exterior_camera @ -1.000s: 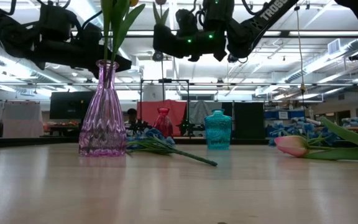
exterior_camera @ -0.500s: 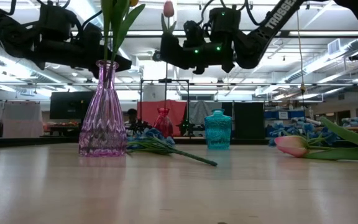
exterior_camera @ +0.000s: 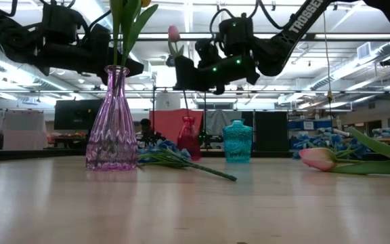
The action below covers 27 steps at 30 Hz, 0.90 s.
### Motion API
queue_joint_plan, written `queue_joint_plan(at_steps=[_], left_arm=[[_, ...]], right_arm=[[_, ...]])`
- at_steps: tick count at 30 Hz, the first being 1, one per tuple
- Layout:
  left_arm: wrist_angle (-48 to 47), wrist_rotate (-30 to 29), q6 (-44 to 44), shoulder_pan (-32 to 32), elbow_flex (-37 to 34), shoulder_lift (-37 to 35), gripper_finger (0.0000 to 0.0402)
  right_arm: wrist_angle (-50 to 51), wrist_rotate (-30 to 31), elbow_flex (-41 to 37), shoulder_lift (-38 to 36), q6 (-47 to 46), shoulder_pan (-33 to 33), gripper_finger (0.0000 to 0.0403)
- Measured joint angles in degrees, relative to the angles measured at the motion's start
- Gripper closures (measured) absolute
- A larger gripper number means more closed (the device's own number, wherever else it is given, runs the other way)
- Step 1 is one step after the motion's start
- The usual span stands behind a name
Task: Sort flowers into vase by color
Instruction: Put the bottom left pink flower into the red vase
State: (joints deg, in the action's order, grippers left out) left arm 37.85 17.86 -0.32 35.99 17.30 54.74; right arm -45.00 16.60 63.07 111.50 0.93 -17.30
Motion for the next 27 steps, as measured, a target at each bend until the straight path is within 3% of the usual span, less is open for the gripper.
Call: queue_joint_plan(at_steps=[27], left_arm=[[-1.79,0.41,0.13,0.0,0.0,0.0,0.0261]], right_arm=[[12.6,-0.13,0.15,-0.11,-3.96,0.92,0.0377]])
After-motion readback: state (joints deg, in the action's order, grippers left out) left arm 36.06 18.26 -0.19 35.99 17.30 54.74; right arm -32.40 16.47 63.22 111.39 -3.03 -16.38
